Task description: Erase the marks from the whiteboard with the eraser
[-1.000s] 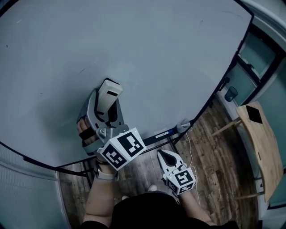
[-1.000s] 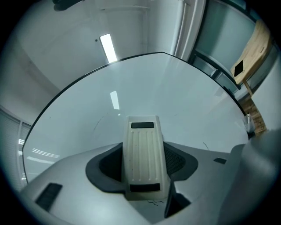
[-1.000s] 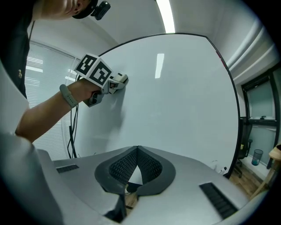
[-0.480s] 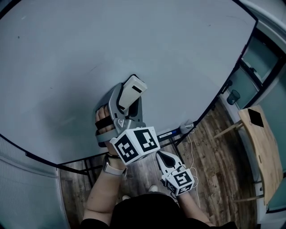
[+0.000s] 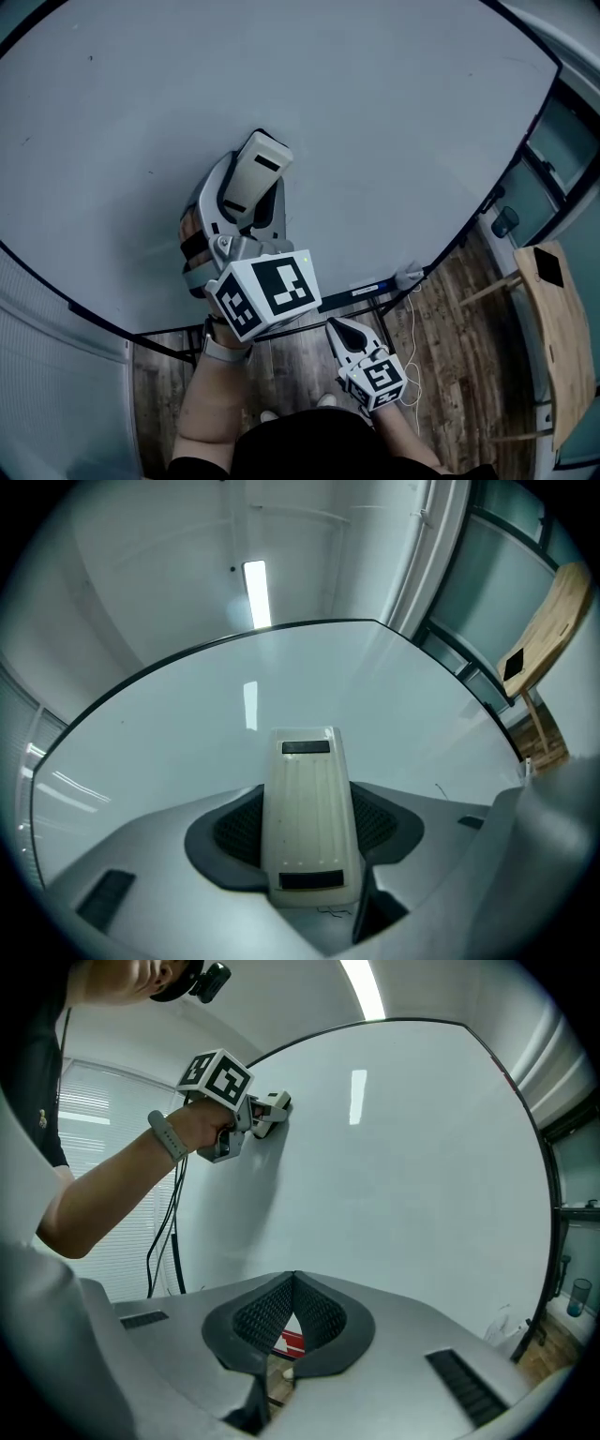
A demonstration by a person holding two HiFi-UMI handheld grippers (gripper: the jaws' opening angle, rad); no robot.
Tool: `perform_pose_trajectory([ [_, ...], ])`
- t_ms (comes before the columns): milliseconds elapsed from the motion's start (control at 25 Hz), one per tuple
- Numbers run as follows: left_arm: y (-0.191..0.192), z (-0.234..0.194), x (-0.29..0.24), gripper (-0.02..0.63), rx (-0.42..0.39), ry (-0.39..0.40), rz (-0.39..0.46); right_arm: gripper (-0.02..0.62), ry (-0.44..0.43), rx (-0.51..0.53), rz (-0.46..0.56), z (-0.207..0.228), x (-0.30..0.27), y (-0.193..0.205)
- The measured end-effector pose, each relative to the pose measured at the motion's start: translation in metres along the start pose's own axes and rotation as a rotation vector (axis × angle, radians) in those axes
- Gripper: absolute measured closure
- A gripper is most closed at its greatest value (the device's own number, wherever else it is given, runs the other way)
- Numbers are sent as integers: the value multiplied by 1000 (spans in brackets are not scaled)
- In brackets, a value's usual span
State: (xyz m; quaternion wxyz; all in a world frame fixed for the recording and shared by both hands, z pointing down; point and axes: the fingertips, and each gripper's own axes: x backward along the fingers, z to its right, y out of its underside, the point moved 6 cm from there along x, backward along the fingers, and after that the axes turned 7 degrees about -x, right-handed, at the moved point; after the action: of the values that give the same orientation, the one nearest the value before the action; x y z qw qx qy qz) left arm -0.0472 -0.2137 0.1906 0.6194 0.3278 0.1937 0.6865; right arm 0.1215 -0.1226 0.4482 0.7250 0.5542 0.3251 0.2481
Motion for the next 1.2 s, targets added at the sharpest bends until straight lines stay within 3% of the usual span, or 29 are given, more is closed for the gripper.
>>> perform_pose_trajectory([
  [160, 22, -40, 10, 342, 79, -83, -18, 569, -41, 14, -5, -12, -10, -4],
  [400, 96, -70, 45, 341, 182, -150, -109, 569, -122, 40, -29, -39, -26, -3],
  [560, 163, -55, 70, 341, 172, -69, -238, 569, -178, 58, -53, -58, -41, -1],
  [760, 221, -28, 125, 341, 269, 35, -284, 569, -246, 78, -79, -81, -57, 8],
  [880, 246, -20, 157, 341, 298, 49, -333, 569, -287, 93, -95, -95, -67, 14],
  [1200, 288, 17, 244, 341, 491, 34, -486, 569, -417, 124, -146, -136, -81, 24],
])
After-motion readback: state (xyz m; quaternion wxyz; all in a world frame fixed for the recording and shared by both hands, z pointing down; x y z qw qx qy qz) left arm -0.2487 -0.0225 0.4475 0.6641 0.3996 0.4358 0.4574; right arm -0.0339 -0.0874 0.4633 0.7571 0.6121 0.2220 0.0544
